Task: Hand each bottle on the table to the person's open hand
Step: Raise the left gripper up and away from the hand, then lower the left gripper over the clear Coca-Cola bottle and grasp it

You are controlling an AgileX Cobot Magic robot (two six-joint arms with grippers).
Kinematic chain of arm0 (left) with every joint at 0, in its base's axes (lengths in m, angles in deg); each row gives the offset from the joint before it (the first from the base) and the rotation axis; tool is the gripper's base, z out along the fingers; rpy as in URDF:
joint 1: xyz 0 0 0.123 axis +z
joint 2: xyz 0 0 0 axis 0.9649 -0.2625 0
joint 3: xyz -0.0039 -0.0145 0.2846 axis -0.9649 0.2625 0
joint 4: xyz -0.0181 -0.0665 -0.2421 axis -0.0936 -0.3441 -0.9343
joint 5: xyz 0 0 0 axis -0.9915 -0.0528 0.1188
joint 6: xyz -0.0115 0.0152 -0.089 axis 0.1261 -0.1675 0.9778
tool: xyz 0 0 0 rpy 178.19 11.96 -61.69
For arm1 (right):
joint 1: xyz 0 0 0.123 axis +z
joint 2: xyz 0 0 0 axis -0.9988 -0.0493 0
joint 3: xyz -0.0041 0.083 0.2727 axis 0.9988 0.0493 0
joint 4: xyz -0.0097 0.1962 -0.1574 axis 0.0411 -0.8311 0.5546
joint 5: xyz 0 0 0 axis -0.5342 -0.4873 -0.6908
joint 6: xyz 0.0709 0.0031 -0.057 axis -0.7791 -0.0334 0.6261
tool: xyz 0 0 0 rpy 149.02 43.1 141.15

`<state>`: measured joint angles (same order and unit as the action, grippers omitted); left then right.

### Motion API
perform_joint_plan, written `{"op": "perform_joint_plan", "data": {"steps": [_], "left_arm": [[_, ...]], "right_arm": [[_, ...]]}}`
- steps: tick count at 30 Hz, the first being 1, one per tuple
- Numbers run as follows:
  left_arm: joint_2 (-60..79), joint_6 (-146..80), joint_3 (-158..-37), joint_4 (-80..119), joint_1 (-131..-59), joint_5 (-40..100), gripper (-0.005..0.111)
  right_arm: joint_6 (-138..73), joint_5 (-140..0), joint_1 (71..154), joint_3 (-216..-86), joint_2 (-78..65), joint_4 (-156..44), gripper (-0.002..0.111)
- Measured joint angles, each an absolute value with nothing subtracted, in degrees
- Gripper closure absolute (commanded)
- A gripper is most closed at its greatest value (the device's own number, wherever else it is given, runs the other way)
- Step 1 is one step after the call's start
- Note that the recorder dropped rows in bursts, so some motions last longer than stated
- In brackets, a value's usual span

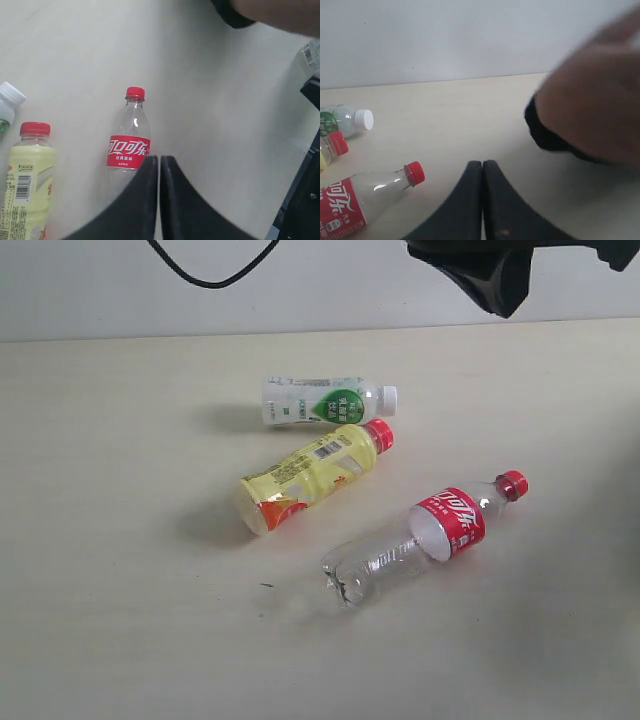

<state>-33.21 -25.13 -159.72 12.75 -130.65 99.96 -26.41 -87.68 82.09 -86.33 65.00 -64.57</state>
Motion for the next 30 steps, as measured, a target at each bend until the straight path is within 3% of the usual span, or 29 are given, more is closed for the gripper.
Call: {"op": "perform_joint_plan", "data": {"steps": [12,26,30], "left_arm": [[-33.21,-25.25,-159.59,12.60,-130.69,99.96,0.106],[-37.50,-30.18,-146.61,17.25,-130.78,99.99,0.105],[-40.66,-31.18,-146.22,17.64,-130.78,99.89,0.088]], "right_arm": [[-26.41,-87.68,82.09,-86.33,65.00,-64.57,0.108],[-26.41,-87.68,82.09,-86.33,65.00,-64.57,0.108],[-26.41,-87.68,82.09,-86.33,65.00,-64.57,0.108]]}}
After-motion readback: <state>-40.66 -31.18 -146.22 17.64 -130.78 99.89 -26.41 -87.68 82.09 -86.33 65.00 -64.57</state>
